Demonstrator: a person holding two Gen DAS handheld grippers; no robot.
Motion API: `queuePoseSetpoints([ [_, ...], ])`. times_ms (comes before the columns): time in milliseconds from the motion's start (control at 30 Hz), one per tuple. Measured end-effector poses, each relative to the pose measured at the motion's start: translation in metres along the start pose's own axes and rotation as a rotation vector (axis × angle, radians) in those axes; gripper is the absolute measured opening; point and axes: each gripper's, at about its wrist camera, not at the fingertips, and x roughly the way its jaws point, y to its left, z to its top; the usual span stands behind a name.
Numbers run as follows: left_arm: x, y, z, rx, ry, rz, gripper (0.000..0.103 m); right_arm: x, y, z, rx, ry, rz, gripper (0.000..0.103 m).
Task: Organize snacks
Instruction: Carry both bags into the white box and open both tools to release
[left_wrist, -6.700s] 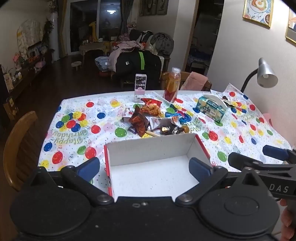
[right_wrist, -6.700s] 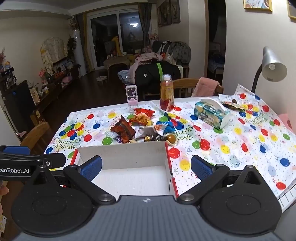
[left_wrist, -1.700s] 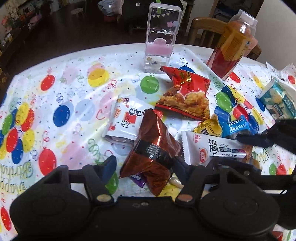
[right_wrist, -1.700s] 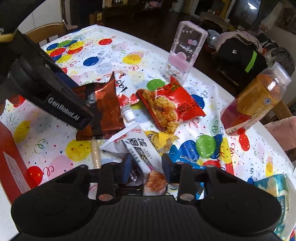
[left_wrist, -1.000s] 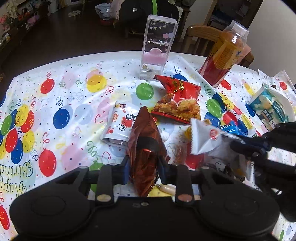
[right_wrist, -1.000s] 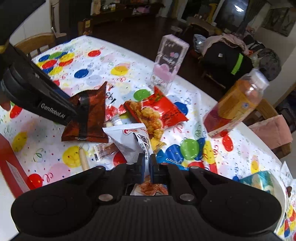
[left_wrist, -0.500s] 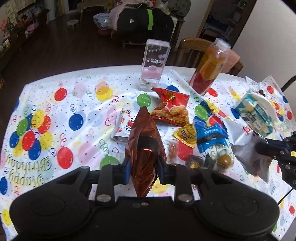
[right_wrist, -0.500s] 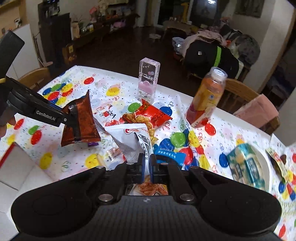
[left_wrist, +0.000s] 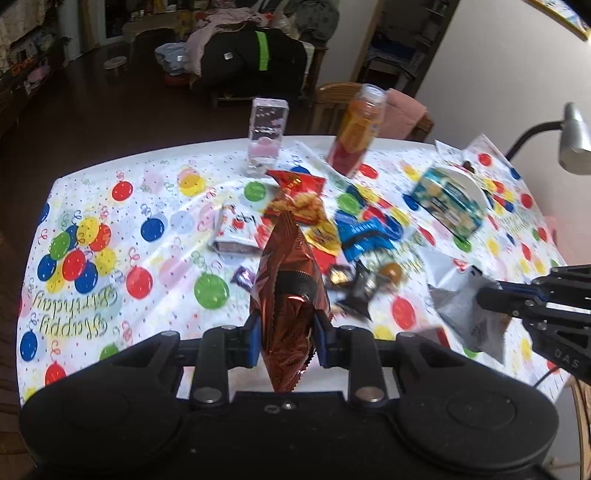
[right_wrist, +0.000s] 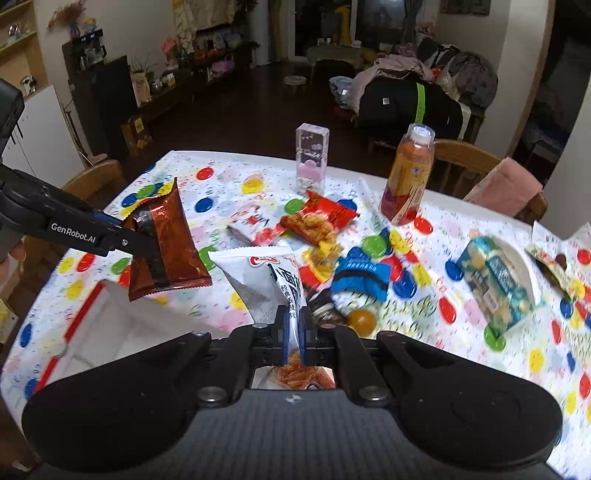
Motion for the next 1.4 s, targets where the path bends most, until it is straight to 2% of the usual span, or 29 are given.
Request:
queuePoseSetpoints([
  [367, -0.018, -0.015, -0.062, 0.063, 0.085, -0.069, 0.026, -0.018, 0.037, -0.048, 0.086, 0.032, 0.01, 0.005],
  [733, 0.001, -0.021, -0.112, 0.084, 0.174, -0.088, 0.026, 0.011, 0.06, -0.1, 0.236, 0.107, 0.016, 0.005],
  [1100, 0.03, -0.028, -0.135, 0.114, 0.265, -0.111, 0.026, 0.039, 0.069, -0.125, 0.287, 0.163, -0.074, 0.005],
  [1400, 0.046, -0.029, -0.144, 0.109, 0.306, -0.117, 0.026, 0.05, 0.081, -0.132, 0.263, 0.193, -0.098, 0.005],
])
